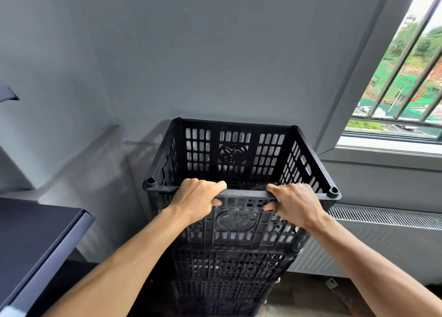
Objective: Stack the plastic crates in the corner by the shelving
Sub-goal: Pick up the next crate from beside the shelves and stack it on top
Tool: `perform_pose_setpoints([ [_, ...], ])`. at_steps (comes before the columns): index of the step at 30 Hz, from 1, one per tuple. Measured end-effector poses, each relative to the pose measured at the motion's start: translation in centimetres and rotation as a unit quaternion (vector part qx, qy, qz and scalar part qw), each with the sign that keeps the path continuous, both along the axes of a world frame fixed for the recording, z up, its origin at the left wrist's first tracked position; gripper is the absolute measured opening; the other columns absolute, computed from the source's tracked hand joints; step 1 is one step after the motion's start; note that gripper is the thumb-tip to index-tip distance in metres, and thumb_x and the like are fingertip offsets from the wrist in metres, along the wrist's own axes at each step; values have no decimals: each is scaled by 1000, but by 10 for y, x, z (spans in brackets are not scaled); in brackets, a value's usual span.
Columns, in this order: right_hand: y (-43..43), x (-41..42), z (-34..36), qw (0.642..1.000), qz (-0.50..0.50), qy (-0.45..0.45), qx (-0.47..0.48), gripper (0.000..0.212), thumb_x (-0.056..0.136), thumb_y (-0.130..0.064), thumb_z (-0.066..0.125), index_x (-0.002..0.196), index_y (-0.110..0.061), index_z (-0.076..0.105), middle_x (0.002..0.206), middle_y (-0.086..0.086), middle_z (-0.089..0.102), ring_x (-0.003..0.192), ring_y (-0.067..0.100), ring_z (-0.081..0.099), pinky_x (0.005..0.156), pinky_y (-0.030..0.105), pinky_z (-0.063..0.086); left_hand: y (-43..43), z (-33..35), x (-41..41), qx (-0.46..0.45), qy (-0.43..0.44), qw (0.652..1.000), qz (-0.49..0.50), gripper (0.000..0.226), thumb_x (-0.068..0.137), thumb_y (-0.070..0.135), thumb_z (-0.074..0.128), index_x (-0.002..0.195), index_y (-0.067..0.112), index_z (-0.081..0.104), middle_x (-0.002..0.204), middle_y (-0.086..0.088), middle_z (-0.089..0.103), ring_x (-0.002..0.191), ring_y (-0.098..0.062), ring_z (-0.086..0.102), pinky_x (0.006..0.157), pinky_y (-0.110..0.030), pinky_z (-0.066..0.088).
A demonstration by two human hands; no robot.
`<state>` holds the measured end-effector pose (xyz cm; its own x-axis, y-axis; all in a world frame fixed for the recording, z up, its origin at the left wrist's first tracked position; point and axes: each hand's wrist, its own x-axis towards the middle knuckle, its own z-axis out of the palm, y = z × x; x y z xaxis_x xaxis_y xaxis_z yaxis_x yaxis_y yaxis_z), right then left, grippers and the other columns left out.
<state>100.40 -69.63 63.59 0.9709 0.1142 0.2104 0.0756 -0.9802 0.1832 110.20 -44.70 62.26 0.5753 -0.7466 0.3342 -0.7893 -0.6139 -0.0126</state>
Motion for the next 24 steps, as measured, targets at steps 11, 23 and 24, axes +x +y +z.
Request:
perform_pose_setpoints([
  [11, 11, 9, -6, 1000, 11, 19, -1, 35, 92, -53, 55, 101, -19, 57, 71, -2, 69, 62, 21, 68, 61, 36, 56, 9, -13, 12, -5, 41, 999, 20, 21, 89, 35, 66, 86, 26, 48, 66, 9, 60, 62, -15, 61, 55, -31, 41],
  [23, 0, 6, 8, 998, -7, 44, 41, 36, 87, -55, 61, 97, -21, 59, 59, -12, 50, 54, 15, 53, 61, 32, 54, -2, 19, 8, 38, 95, 995, 12, 21, 88, 37, 67, 105, 26, 61, 51, 10, 44, 55, -14, 48, 70, -36, 51],
  [24, 1, 4, 9, 998, -3, 45, 41, 37, 87, -56, 61, 98, -20, 60, 58, -11, 50, 54, 15, 53, 60, 32, 54, -1, 20, 6, 37, 103, 994, 12, 21, 87, 37, 68, 104, 26, 61, 51, 10, 45, 54, -12, 47, 70, -36, 51],
])
